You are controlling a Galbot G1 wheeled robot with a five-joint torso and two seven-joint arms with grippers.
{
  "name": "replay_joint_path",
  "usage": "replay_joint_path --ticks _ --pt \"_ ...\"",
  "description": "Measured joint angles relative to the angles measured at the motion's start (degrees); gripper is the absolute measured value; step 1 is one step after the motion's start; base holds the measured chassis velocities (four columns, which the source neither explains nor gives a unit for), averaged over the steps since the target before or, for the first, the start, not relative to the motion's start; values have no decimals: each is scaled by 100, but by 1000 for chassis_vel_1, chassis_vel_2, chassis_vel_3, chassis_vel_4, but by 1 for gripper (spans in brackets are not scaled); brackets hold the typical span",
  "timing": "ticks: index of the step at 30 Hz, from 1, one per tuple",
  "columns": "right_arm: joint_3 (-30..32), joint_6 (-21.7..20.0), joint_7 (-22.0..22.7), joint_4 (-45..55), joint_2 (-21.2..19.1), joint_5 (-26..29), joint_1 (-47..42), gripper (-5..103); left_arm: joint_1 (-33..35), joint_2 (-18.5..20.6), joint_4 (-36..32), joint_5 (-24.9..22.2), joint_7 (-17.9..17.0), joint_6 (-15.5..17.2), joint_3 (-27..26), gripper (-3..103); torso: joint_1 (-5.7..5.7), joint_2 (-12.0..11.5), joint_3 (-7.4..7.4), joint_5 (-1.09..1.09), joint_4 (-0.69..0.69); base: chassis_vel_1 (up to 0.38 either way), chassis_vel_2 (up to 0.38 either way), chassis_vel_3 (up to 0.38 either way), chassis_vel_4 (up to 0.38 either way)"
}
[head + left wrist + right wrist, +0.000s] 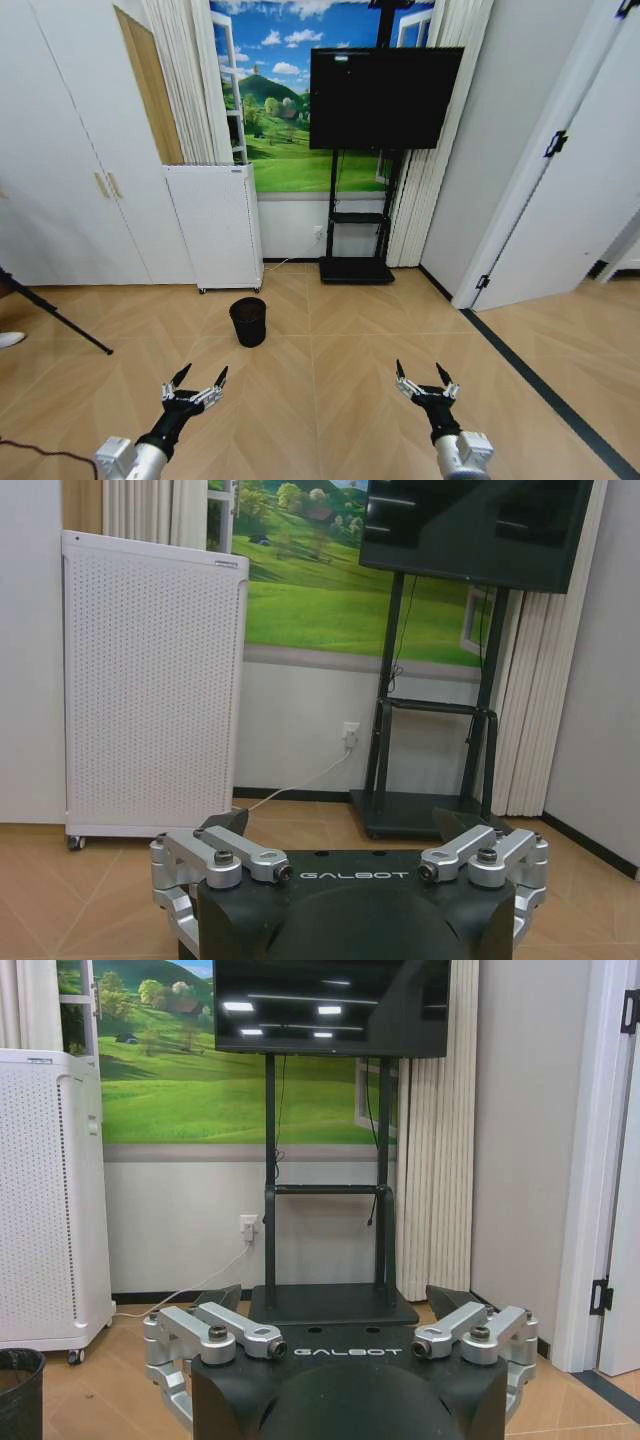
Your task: Pick up the trash bin and place the garbage on the floor into it.
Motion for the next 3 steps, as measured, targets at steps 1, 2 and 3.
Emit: replay_joint_path --ticks 1,2,3 --pt "0 0 0 0 0 0 0 100 0 0 0 0 0 0 0 100 0 0 0 0 0 0 0 0 0" --pt "0 0 0 0 0 0 0 100 0 0 0 0 0 0 0 100 0 0 0 0 0 0 0 0 0" --pt "0 0 0 0 0 0 0 100 0 0 0 0 0 0 0 100 0 0 0 0 0 0 0 0 0"
